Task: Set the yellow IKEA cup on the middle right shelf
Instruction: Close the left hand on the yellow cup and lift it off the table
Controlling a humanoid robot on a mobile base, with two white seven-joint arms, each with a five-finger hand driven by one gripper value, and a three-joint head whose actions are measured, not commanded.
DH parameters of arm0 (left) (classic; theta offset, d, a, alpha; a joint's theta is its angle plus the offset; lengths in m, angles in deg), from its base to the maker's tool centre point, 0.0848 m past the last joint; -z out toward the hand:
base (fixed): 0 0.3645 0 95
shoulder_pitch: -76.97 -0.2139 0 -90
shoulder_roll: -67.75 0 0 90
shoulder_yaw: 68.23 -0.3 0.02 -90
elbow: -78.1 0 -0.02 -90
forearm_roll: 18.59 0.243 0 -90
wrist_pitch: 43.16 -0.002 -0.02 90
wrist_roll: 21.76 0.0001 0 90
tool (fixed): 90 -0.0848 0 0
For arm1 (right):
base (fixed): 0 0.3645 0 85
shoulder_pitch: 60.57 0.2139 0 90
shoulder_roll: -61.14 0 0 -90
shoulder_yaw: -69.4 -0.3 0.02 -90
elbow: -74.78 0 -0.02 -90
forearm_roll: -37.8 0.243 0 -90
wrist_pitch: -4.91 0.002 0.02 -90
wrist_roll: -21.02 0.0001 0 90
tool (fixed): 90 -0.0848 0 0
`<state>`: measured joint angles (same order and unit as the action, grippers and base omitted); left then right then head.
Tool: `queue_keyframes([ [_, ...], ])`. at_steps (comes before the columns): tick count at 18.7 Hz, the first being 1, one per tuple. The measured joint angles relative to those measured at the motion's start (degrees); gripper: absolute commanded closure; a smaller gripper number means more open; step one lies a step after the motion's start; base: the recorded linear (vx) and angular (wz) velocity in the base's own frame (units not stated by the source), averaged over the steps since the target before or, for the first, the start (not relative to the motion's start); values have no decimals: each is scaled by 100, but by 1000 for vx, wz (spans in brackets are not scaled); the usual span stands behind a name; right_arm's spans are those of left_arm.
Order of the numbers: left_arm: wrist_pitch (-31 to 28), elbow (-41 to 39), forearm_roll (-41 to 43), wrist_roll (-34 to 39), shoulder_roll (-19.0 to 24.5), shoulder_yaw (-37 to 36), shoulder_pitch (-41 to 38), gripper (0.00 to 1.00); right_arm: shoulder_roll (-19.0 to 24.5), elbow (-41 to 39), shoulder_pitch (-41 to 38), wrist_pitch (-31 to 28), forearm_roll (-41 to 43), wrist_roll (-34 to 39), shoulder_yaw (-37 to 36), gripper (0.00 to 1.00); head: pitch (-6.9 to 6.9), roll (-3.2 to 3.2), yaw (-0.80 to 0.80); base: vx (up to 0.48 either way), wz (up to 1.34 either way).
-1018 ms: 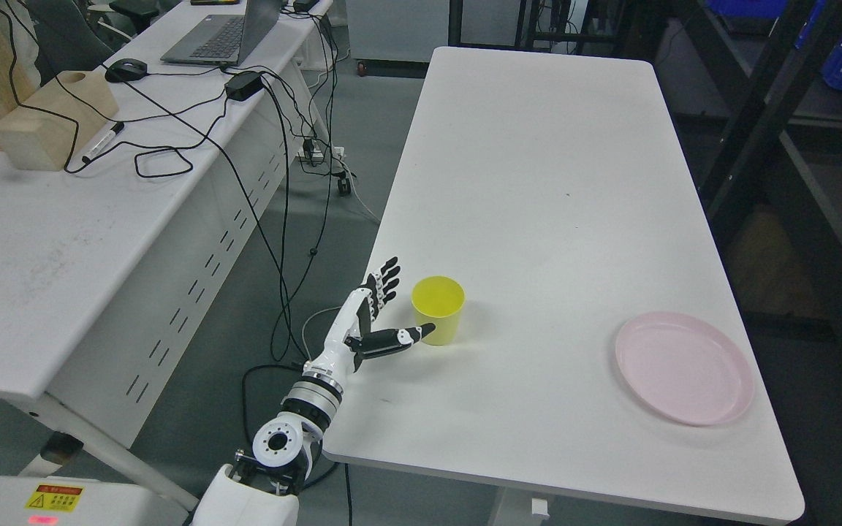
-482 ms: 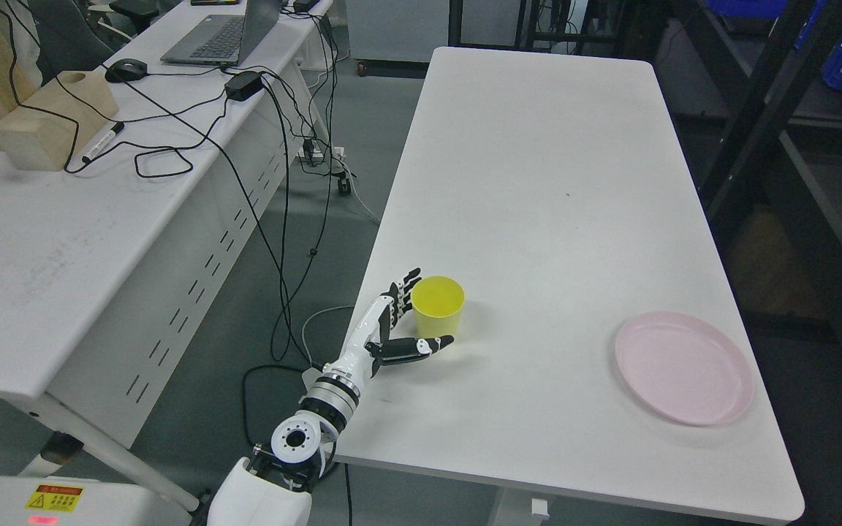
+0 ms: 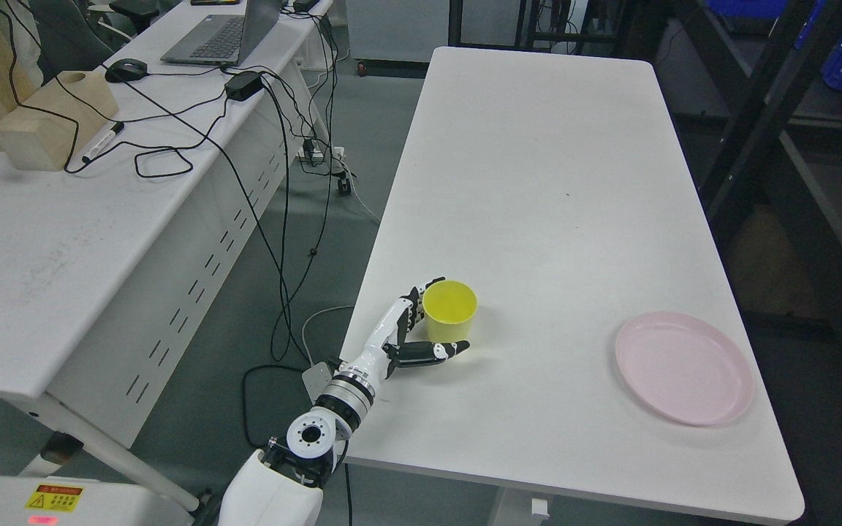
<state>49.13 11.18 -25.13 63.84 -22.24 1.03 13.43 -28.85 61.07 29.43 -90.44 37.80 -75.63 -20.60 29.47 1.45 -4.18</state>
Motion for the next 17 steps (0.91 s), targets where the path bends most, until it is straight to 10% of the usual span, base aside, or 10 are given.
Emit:
queue_keyframes([
  [6,490,121,-47,-1,0,-44,50,100,0,0,0,0,0,0,0,1,0,0,0,0,0],
  [17,1531,-642,-486,32,0,220,-807,100,0,1,0,0,0,0,0,1,0,0,0,-3,-4],
])
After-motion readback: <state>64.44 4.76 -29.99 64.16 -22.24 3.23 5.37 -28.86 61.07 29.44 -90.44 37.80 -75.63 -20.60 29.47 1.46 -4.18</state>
